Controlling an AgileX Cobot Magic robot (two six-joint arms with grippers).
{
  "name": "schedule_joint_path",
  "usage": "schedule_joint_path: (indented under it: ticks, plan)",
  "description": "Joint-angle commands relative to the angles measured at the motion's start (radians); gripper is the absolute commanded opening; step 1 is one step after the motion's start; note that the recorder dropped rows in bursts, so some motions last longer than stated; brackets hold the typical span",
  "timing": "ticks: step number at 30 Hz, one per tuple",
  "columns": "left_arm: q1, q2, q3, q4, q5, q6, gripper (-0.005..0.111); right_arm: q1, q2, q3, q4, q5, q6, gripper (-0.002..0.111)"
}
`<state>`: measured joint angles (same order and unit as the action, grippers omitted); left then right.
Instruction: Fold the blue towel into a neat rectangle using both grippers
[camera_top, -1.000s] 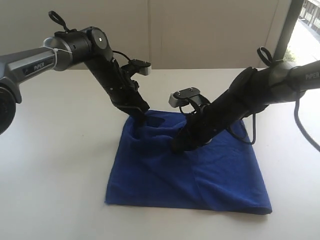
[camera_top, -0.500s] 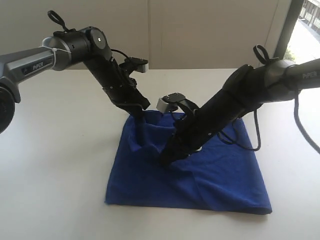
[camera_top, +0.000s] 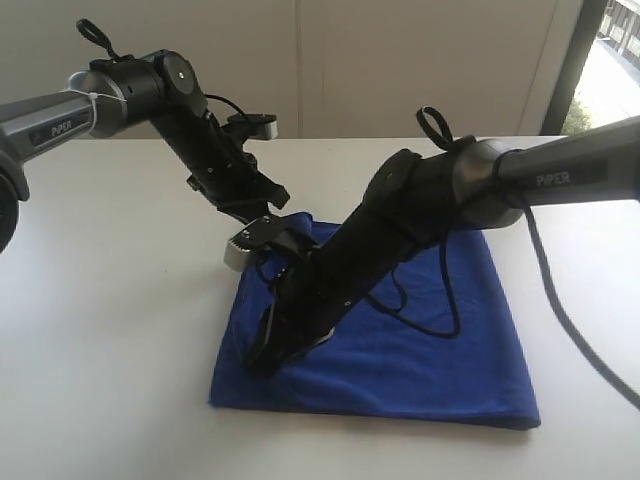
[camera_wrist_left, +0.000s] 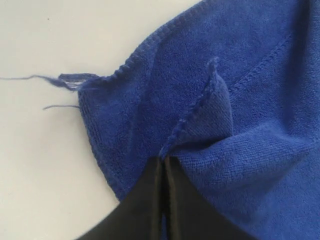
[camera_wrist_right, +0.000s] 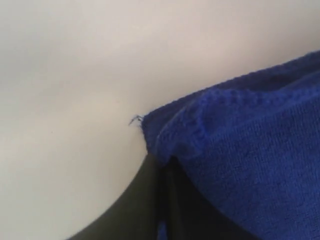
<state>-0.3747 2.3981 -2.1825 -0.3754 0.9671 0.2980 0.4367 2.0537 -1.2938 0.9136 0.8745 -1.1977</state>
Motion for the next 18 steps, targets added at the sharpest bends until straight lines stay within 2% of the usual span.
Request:
schedule_joint_path:
  ticks: [1, 9, 11, 12, 13, 14, 18]
  plan:
    - [0.004, -0.001, -0.005, -0.005, 0.012, -0.015, 0.0, 0.026, -0.005, 0.004, 0.002, -0.007, -0.031, 0.0]
    - [0.021, -0.001, -0.005, 0.013, 0.028, -0.015, 0.0, 0.032, 0.029, 0.004, -0.006, -0.018, -0.031, 0.001]
    - [0.025, -0.001, -0.005, 0.025, 0.03, -0.015, 0.0, 0.032, 0.036, 0.004, -0.004, -0.009, -0.038, 0.013]
    - [0.025, -0.001, -0.005, 0.037, 0.03, -0.015, 0.0, 0.032, 0.036, 0.004, -0.002, -0.006, -0.04, 0.027]
    - [0.025, 0.001, -0.005, 0.04, 0.03, -0.015, 0.0, 0.032, 0.036, 0.004, 0.005, -0.006, -0.04, 0.033]
    - [0.025, 0.005, -0.005, 0.042, 0.03, -0.015, 0.0, 0.032, 0.036, 0.004, 0.01, 0.002, -0.04, 0.045]
    - [0.025, 0.026, -0.005, 0.048, 0.036, -0.015, 0.0, 0.032, 0.025, 0.004, 0.014, 0.047, -0.038, 0.047]
